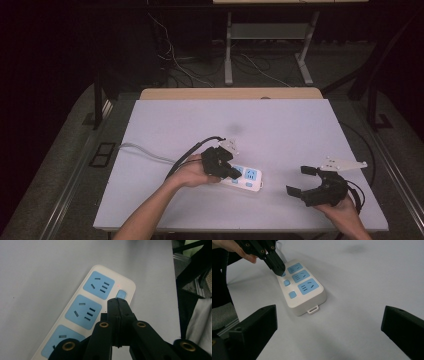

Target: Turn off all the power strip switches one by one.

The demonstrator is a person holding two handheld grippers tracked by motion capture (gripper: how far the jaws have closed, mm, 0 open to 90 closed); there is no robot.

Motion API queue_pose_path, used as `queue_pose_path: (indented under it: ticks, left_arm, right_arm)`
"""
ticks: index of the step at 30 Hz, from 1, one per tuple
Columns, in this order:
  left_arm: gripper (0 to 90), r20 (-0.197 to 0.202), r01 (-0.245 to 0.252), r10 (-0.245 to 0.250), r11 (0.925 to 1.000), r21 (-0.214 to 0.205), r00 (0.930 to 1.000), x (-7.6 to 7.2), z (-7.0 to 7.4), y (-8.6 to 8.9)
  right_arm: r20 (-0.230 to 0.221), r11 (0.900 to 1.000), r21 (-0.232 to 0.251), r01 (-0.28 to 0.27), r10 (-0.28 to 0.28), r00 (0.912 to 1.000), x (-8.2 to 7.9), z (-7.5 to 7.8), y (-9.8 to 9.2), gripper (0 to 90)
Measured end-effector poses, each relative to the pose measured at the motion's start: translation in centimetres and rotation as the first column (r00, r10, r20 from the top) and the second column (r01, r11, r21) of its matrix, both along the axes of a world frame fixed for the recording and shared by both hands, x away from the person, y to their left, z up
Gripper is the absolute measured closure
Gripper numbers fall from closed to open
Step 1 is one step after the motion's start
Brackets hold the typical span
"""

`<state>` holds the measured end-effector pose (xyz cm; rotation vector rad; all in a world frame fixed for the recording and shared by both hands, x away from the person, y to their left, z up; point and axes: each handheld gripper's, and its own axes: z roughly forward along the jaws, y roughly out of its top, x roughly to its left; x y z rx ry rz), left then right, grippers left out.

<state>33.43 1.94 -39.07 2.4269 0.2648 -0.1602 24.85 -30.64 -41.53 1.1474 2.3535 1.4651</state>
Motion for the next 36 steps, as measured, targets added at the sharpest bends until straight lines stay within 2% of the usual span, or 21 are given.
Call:
queue_pose_path:
  ticks: [12,20,26,36]
  left_arm:
    - [89.3,0.029,0.033,-0.033,0.9994,-0.003,0.9990,-0.2,1.0,-1.6]
    - [89.3,0.031,0.048,-0.048,0.9988,0.004,0.9983,-0.3,0.7,-2.5]
    - [89.3,0.028,0.056,-0.055,0.9984,-0.009,0.9981,-0.4,0.5,-2.9]
    - [89.3,0.023,0.079,-0.079,0.9969,0.007,0.9966,-0.6,-0.2,-4.0]
  right_arm:
    - [-0.012,0.9999,0.017,0.003,-0.003,0.9999,0.0,0.1,-0.1,0.2]
    - [-0.019,0.9993,0.036,0.009,-0.008,0.9998,0.0,0.1,-0.2,0.2]
    - [-0.017,0.9992,0.039,0.006,-0.005,0.9998,0.0,0.0,-0.2,0.2]
    - [-0.015,0.9993,0.038,0.004,-0.004,0.9999,0.0,0.1,-0.2,0.2]
